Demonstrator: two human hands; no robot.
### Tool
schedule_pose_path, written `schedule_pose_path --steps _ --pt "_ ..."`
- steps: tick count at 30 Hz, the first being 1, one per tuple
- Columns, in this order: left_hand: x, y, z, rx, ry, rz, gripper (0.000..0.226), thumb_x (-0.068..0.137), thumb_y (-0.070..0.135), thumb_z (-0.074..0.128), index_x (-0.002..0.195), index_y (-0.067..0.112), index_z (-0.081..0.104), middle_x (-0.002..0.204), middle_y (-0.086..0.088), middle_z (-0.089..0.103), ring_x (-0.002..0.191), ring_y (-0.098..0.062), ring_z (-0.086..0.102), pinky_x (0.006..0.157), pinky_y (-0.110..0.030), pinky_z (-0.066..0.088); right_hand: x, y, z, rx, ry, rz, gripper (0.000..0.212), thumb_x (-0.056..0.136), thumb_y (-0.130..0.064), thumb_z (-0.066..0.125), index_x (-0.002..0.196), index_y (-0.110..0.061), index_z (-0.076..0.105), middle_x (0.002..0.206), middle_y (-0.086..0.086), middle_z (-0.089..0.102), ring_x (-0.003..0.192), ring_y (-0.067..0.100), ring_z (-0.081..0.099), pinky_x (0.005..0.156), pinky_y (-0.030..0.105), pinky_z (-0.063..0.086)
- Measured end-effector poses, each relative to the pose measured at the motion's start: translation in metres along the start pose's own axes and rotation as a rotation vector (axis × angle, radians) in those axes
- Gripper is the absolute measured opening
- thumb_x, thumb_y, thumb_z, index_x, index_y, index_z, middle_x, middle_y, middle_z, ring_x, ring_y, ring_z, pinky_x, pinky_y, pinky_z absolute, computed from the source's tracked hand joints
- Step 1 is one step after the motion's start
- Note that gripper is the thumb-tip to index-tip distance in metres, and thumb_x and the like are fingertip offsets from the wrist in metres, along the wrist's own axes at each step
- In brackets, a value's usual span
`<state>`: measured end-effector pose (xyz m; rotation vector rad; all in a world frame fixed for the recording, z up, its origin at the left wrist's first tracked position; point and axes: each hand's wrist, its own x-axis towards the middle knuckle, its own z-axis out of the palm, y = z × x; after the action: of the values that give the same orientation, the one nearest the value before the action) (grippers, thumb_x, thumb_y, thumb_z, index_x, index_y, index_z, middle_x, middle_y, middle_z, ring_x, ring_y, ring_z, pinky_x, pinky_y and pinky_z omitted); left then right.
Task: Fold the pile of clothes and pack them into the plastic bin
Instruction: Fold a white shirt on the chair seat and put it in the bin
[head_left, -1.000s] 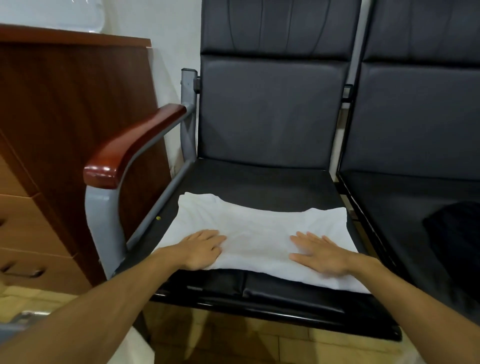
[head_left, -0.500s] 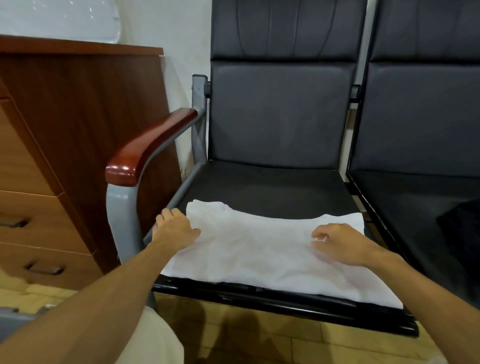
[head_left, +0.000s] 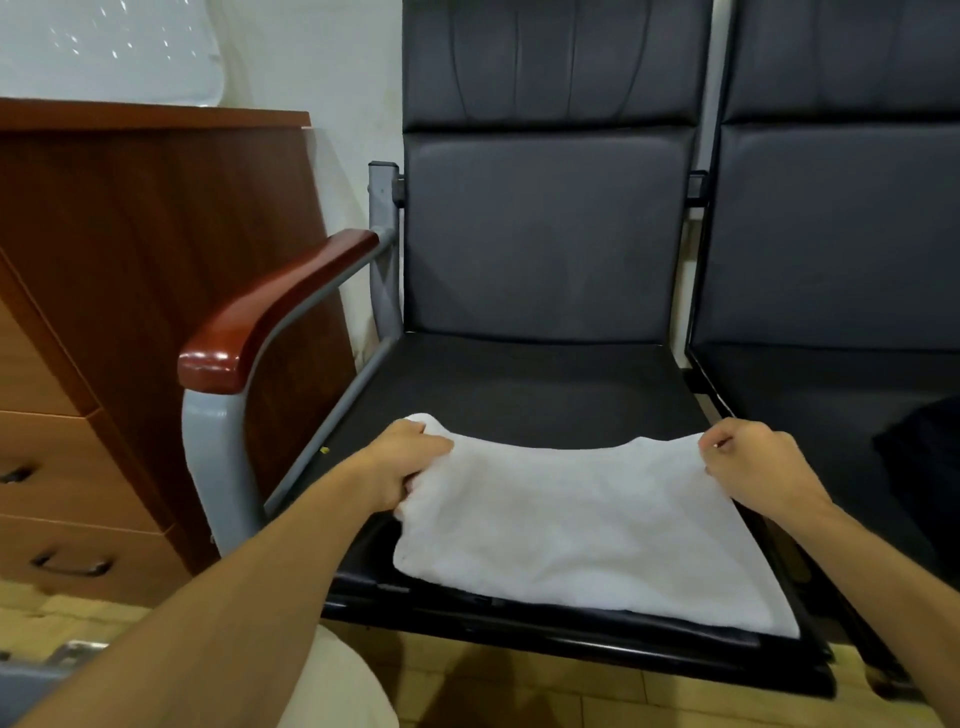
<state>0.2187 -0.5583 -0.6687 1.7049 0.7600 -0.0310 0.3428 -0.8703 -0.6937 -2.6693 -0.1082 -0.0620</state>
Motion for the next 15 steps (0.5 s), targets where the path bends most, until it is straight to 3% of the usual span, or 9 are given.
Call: schedule_pose_path --steps 3,6,10,15 --pt "-0.015 0.018 0.024 -0.236 -0.093 -0.017 0.03 0.092 0.016 0.063 0.116 0.015 0.046 0.107 -0.016 0.058 0.085 -0.026 0.062 0.059 -0.038 0.053 -0.008 0.01 -0.013 0.093 0.011 0.001 0.013 0.096 -0.017 0.051 0.106 -0.017 0.06 0.086 0.006 0.066 0.075 0.02 0.064 0.068 0.035 0.055" --pt "-0.028 0.038 0.055 -0.264 -0.133 0.048 0.021 0.092 0.02 0.062 0.108 0.019 0.049 0.102 -0.014 0.06 0.083 -0.025 0.062 0.059 -0.035 0.05 -0.016 0.02 -0.027 0.18 0.032 0.025 0.014 0.096 -0.016 0.051 0.106 -0.022 0.059 0.088 0.004 0.066 0.075 0.017 0.064 0.065 0.031 0.052" --pt "-0.037 0.053 0.105 -0.139 -0.192 0.181 0.007 0.093 0.016 0.056 0.09 0.019 0.05 0.093 -0.01 0.056 0.074 -0.02 0.058 0.056 -0.031 0.05 -0.022 0.033 -0.037 0.227 0.07 0.055 0.017 0.095 -0.017 0.049 0.109 -0.022 0.059 0.085 0.003 0.068 0.073 0.018 0.066 0.073 0.036 0.057" --pt "-0.035 0.041 0.172 0.165 -0.335 0.344 0.005 0.09 0.011 0.052 0.094 0.011 0.049 0.083 -0.006 0.053 0.071 -0.019 0.056 0.062 -0.03 0.047 -0.027 0.046 -0.047 0.235 0.043 0.044 0.02 0.096 -0.019 0.046 0.111 -0.022 0.06 0.087 0.002 0.069 0.075 0.02 0.067 0.077 0.039 0.058"
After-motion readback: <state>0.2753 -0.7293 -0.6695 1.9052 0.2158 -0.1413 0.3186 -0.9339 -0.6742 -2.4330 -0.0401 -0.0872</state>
